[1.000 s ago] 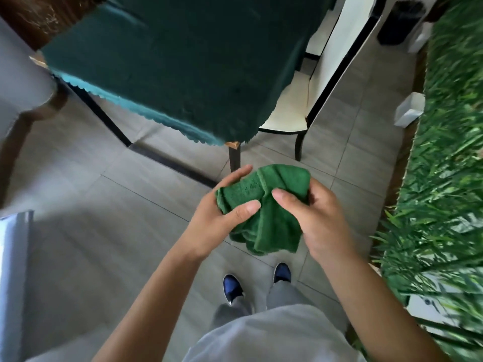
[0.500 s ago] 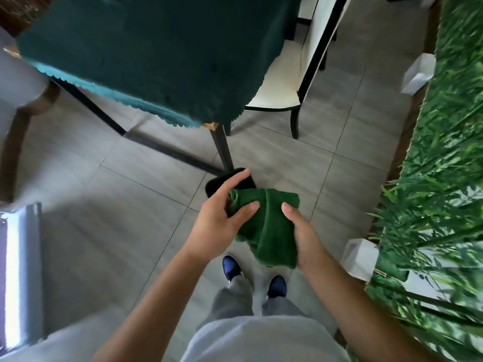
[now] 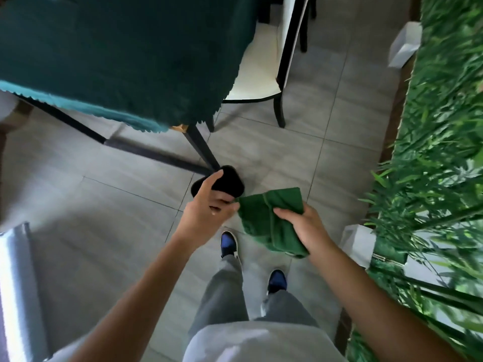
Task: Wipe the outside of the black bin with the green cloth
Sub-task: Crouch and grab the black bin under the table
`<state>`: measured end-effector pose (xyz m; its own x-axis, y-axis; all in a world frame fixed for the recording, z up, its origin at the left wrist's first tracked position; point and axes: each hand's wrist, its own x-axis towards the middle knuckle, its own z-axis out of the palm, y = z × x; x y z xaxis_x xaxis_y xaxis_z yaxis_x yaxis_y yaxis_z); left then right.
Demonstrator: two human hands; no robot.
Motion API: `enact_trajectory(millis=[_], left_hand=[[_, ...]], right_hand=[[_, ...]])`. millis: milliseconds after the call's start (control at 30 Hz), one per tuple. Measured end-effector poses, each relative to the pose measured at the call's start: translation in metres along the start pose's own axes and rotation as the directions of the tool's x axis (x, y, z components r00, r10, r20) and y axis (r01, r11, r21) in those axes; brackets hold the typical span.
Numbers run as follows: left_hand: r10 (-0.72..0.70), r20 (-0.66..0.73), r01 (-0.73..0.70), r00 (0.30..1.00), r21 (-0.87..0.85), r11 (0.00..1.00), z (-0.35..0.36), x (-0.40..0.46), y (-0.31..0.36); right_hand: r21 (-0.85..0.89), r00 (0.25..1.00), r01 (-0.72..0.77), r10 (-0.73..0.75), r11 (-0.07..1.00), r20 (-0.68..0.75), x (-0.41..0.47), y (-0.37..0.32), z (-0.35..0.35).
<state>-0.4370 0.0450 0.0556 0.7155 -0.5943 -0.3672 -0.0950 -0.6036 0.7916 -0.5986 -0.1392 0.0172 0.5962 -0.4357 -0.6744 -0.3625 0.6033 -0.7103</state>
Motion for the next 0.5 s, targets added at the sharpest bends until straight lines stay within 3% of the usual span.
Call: enact_trajectory(millis=[100, 267, 500], left_hand=[[0.002, 0.021, -0.004, 1.0, 0.078, 0.997, 0.003, 0.05, -0.047], [0.004, 0.152, -0.074, 0.988, 0.458, 0.886, 0.038, 0.149, -0.164], [0.072, 0.314, -0.28, 0.947, 0.692, 0.665, 0.1, 0.245, -0.369]], right_hand=[[-0.01, 0.995, -0.017, 0.016, 1.0, -0.097, 0.054, 0.026, -0.01], [-0.068, 0.968, -0.049, 0.03, 0.996, -0.25, 0.173, 0.098, -0.026], [-0.321, 0.969, 0.063, -0.135, 0.945, -0.208, 0.325, 0.212, -0.037]])
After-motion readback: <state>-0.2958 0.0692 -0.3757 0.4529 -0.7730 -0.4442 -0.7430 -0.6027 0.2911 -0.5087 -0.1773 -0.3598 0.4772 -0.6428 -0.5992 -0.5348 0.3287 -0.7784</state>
